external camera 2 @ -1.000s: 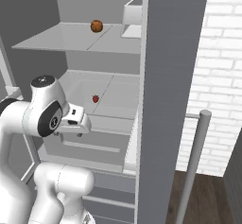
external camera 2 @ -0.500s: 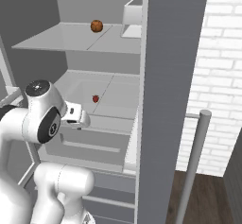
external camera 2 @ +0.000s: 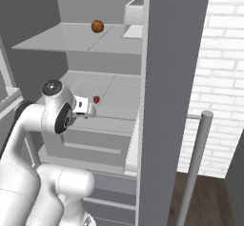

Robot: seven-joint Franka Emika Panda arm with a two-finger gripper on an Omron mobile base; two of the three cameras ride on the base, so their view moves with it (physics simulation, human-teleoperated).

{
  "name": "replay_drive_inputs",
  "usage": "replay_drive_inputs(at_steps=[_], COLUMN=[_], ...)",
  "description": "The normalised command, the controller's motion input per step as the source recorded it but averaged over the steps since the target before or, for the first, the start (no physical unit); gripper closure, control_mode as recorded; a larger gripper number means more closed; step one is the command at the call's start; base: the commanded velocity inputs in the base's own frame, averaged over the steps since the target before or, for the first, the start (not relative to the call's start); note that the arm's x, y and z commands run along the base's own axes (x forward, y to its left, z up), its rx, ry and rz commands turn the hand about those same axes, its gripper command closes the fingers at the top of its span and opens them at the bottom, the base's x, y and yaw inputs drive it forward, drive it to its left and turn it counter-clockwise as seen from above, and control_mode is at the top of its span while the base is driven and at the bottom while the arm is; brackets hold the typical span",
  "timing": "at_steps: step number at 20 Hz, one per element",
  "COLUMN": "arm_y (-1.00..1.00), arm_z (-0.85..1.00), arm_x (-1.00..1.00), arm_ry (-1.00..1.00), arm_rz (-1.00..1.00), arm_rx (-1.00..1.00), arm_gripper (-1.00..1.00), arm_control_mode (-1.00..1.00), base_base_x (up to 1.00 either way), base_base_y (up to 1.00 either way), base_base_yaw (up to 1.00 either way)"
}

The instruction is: Take the strawberry from the fridge and place it on top of the pancake, located on the dining counter.

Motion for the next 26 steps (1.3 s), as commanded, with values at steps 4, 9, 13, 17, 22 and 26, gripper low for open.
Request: replay_drive_inputs(at_steps=[4,9,13,17,22,26], arm_y=[0.13,0.00,0.00,0.00,0.00,-0.01], arm_z=[0.01,0.06,0.04,-0.01,-0.07,-0.16], arm_x=[0.88,0.58,0.64,0.64,0.41,0.17], arm_ry=[0.04,0.12,0.13,0.04,0.00,0.00], arm_rz=[-0.03,0.00,0.00,0.00,0.00,0.00], arm_rx=[0.00,0.00,0.00,0.00,0.00,0.00], arm_gripper=[-1.00,-1.00,-1.00,-1.00,-1.00,-1.00], arm_control_mode=[-1.00,-1.00,-1.00,-1.00,-1.00,-1.00], base_base_x=[0.00,0.00,0.00,0.00,0.00,0.00], base_base_y=[0.00,0.00,0.00,0.00,0.00,0.00], base_base_yaw=[0.00,0.00,0.00,0.00,0.00,0.00])
